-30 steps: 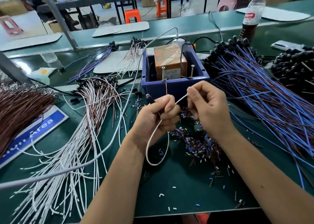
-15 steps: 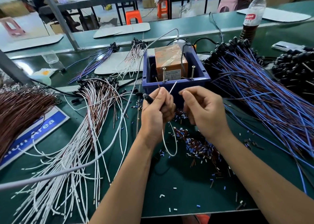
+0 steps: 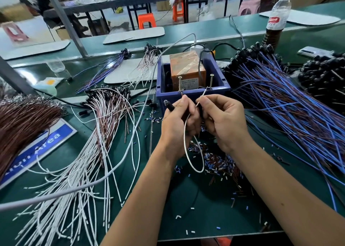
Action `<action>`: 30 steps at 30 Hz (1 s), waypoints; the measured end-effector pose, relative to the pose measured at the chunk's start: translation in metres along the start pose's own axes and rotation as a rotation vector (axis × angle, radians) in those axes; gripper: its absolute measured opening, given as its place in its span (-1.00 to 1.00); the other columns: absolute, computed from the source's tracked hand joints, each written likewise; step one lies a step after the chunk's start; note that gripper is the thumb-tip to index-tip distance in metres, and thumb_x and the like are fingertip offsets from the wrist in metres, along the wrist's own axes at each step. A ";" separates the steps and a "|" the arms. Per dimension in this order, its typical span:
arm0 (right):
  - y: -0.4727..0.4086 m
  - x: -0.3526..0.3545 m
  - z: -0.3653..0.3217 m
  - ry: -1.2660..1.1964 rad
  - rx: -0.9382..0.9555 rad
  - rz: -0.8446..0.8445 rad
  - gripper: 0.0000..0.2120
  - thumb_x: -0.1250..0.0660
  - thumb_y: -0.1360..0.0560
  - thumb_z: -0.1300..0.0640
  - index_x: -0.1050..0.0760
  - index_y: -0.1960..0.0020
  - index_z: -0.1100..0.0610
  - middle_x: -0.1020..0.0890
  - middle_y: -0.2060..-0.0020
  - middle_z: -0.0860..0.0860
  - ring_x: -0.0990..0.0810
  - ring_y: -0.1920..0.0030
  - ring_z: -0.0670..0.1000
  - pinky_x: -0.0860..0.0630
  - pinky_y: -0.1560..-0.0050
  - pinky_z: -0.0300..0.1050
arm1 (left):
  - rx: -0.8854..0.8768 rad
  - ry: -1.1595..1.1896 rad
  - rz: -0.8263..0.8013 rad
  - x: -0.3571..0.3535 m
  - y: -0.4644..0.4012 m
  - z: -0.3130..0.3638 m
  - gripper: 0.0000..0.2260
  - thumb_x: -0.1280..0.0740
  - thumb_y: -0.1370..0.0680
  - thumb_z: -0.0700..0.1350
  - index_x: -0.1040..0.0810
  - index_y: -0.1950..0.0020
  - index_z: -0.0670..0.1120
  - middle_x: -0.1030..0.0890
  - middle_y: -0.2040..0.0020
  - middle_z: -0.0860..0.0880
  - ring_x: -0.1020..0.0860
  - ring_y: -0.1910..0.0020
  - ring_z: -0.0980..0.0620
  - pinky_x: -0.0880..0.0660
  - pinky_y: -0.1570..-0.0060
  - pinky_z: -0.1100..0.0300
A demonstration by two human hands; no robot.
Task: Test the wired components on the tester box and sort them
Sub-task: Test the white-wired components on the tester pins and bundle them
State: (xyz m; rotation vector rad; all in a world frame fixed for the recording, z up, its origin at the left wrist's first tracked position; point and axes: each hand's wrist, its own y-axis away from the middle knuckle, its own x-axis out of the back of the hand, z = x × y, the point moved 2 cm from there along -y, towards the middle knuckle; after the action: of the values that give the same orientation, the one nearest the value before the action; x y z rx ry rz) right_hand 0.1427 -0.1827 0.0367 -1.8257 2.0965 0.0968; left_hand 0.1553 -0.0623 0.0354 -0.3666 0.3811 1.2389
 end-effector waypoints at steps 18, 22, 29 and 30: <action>-0.010 -0.004 0.000 -0.312 -0.197 0.003 -0.66 -0.38 -0.62 0.13 -0.66 0.33 0.06 -0.48 0.46 -0.05 -0.28 0.63 -0.18 -0.20 0.68 -0.35 | 0.139 0.269 -0.101 -0.010 -0.005 0.012 -0.61 -0.01 -0.76 0.00 -0.32 0.23 -0.08 -0.29 0.51 0.07 -0.17 0.60 0.19 -0.08 0.60 0.34; -0.010 -0.004 0.001 -0.314 -0.202 0.005 -0.71 -0.39 -0.61 0.12 -0.67 0.28 0.07 -0.48 0.45 -0.06 -0.29 0.62 -0.18 -0.21 0.67 -0.35 | 0.144 0.276 -0.104 -0.011 -0.004 0.013 -0.61 -0.02 -0.76 0.00 -0.32 0.23 -0.08 -0.29 0.51 0.07 -0.19 0.60 0.19 -0.09 0.61 0.34; -0.006 -0.002 0.000 -0.208 -0.180 -0.003 -0.80 -0.36 -0.64 0.14 -0.61 0.14 0.17 -0.46 0.49 -0.05 -0.29 0.62 -0.15 -0.20 0.66 -0.32 | 0.154 0.223 -0.111 -0.011 0.001 0.013 -0.63 -0.04 -0.73 0.00 -0.28 0.24 -0.07 -0.29 0.51 0.06 -0.17 0.59 0.18 -0.08 0.61 0.34; -0.004 -0.001 -0.001 -0.173 -0.163 -0.014 -0.81 -0.36 -0.64 0.14 -0.62 0.12 0.17 -0.45 0.50 -0.06 -0.28 0.62 -0.14 -0.20 0.65 -0.31 | 0.147 0.200 -0.134 -0.012 0.003 0.013 -0.65 -0.06 -0.72 0.00 -0.28 0.24 -0.07 -0.29 0.50 0.05 -0.18 0.58 0.17 -0.10 0.61 0.34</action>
State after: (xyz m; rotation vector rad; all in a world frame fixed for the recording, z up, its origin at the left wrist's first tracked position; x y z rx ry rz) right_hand 0.1461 -0.1824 0.0391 -1.8493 2.0065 0.4184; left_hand 0.1496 -0.0656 0.0520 -0.3839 0.6060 1.0395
